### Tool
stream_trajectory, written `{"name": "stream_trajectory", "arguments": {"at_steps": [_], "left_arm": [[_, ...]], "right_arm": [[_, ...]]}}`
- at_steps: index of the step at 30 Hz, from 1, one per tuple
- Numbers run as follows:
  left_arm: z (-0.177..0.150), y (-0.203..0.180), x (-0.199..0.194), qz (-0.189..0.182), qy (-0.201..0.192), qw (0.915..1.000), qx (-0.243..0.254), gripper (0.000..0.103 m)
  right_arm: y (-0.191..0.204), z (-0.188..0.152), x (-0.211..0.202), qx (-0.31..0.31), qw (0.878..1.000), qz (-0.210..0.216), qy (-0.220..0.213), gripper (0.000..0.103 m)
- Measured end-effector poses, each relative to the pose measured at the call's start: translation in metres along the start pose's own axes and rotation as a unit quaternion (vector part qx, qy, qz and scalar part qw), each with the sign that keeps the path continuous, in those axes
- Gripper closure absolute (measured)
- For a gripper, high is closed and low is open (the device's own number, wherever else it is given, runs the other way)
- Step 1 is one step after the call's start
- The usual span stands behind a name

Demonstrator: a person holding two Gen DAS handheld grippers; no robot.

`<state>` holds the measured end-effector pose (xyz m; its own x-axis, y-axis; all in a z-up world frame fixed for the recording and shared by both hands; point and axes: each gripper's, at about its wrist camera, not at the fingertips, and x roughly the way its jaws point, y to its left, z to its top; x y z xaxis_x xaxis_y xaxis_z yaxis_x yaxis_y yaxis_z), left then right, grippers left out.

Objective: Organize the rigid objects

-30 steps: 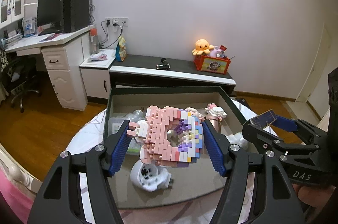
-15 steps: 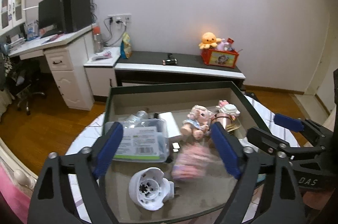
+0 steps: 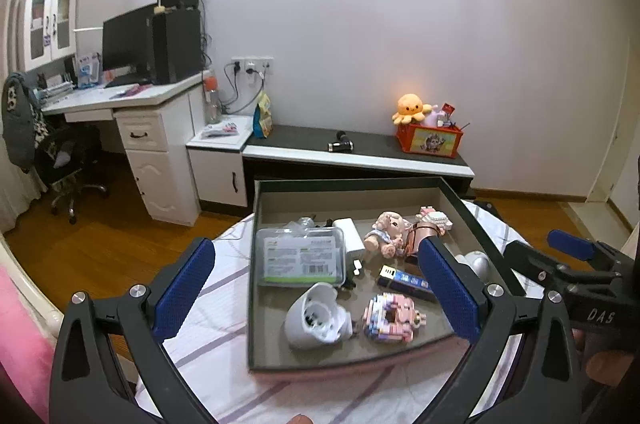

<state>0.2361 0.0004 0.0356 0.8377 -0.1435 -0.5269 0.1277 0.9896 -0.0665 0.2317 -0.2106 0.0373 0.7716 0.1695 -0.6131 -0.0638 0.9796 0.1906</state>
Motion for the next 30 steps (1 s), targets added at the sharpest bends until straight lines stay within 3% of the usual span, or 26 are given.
{"name": "stream_trajectory", "arguments": {"at_steps": [17,30], "left_arm": [[-0.050,0.001,-0.135,0.023,-0.040,0.9989,-0.012,0.000],[-0.086,-0.025,-0.230,0.020,-0.071,0.9973,-0.006,0.000]], "right_arm": [[0.040,-0.049,-0.141,-0.030,0.998,-0.001,-0.061,0.000],[0.042,-0.103,-0.235,-0.025,0.993,-0.020,-0.116,0.000]]}}
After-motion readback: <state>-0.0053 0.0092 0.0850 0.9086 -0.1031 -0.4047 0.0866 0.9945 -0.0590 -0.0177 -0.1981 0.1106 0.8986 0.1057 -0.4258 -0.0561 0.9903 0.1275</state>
